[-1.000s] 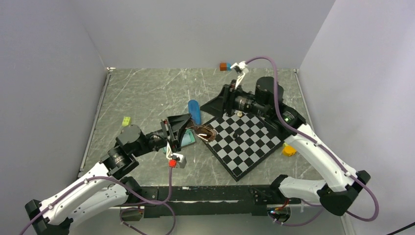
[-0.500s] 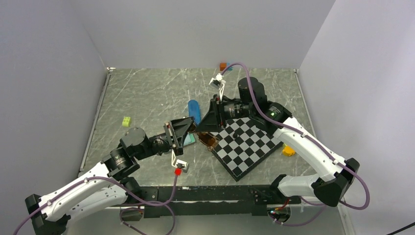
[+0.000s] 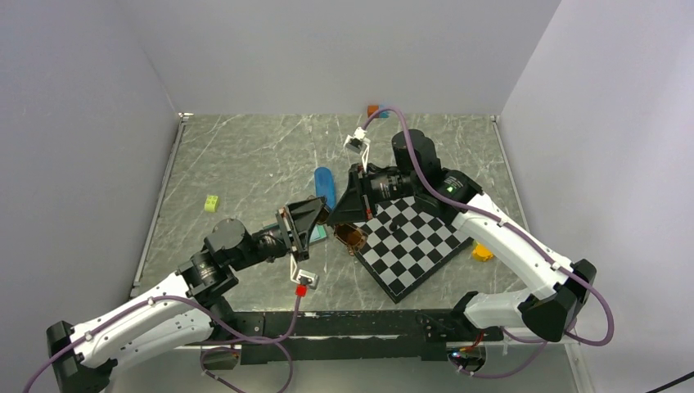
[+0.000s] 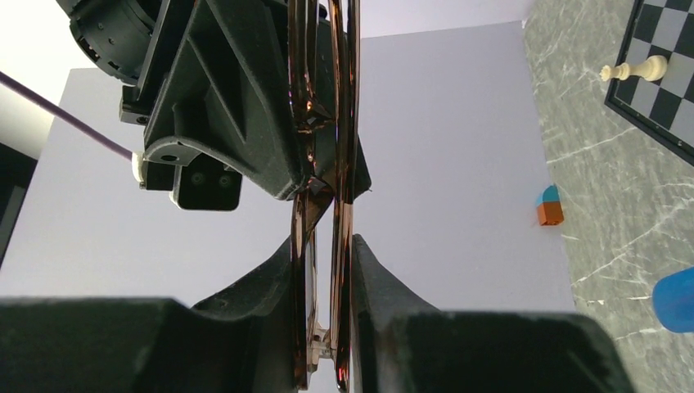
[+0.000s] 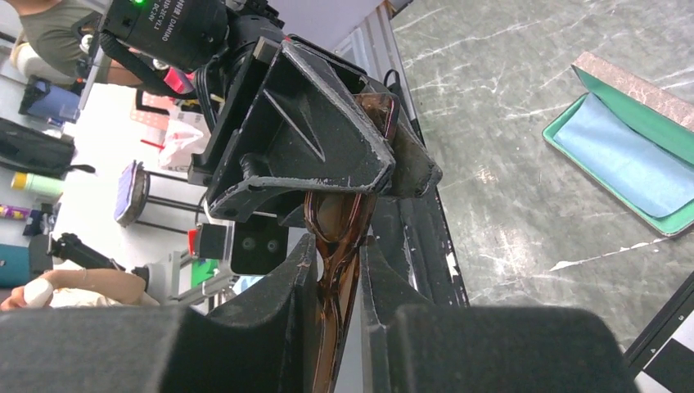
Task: Organize the sunglasses
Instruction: Pass from the left arm to the right, then place the sunglasses in the sunglasses case.
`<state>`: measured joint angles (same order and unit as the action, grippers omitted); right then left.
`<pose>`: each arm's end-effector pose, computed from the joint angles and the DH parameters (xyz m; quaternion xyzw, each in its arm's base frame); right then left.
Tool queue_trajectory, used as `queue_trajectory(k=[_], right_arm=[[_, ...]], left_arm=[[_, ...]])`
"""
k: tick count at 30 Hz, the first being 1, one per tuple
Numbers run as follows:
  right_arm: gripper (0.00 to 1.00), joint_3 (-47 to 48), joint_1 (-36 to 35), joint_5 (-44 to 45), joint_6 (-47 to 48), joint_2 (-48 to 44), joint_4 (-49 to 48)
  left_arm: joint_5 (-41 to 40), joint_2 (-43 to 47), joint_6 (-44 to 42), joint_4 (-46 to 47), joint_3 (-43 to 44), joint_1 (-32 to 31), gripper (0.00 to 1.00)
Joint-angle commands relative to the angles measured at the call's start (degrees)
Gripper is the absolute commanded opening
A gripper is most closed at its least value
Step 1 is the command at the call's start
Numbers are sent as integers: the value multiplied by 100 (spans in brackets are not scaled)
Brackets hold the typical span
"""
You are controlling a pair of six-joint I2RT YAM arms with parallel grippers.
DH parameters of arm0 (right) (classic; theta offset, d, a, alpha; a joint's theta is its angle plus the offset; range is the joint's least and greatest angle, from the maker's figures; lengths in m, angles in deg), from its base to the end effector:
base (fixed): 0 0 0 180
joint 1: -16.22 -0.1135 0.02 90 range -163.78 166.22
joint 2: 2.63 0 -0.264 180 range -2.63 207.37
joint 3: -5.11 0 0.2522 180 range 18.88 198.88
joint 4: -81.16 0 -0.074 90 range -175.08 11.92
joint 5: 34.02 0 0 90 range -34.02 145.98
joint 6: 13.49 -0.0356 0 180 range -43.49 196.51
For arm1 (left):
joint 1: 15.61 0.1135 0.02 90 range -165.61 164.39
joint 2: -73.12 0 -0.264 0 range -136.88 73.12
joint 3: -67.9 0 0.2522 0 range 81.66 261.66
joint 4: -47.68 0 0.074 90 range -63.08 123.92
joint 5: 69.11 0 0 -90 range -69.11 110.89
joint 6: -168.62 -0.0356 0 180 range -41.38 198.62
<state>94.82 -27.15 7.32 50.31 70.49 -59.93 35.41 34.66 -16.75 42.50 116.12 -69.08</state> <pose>0.1817 0.2084 0.4011 -0.3398 0.7141 0.5705 0.2215 0.0940 -0.1419 0.3291 0.6731 0.0913 0.1806 0.7114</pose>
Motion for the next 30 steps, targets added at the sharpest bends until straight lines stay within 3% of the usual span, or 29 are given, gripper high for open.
queue_trajectory(k=[1,2,3,9,14,15,17,19,21,24,25,27,30], right_arm=[[0,62,-39,-159,66,-161,-271],[0,41,-39,-135,66,-181,-326],[0,21,-39,-83,70,-215,-382],[0,-58,-32,454,258,-435,-578],[0,-109,-19,1102,757,-692,-609],[0,-121,5,1273,900,-737,-627],[0,-132,32,1507,1272,-789,-650],[0,-93,52,1756,1813,-771,-592],[0,-96,57,1888,2485,-729,-604],[0,-154,55,1674,4055,-555,-534],[0,-220,52,1541,4811,-461,-483],[0,-327,17,1368,5816,-212,-501],[0,-142,-179,1494,6792,472,-339]], left_arm=[[-31,45,-47,1019,-117,-49,39],[-10,41,29,1095,-149,-47,91],[17,40,180,1192,-170,-53,98],[750,413,1833,1350,-331,-67,99],[1045,1109,3760,1273,-800,-75,99],[1016,1282,4477,1349,-932,-76,99],[300,1630,6242,2181,-1371,-68,99],[-1496,1925,8470,2890,-1695,-68,99],[-3471,2226,10539,1989,-1616,-67,99],[-5355,2402,12852,-1243,-880,-58,99],[-5541,2393,13351,-2664,-475,-62,99],[-5930,2387,14279,-4385,54,-59,99],[-6285,2491,15390,-5866,361,-58,99]])
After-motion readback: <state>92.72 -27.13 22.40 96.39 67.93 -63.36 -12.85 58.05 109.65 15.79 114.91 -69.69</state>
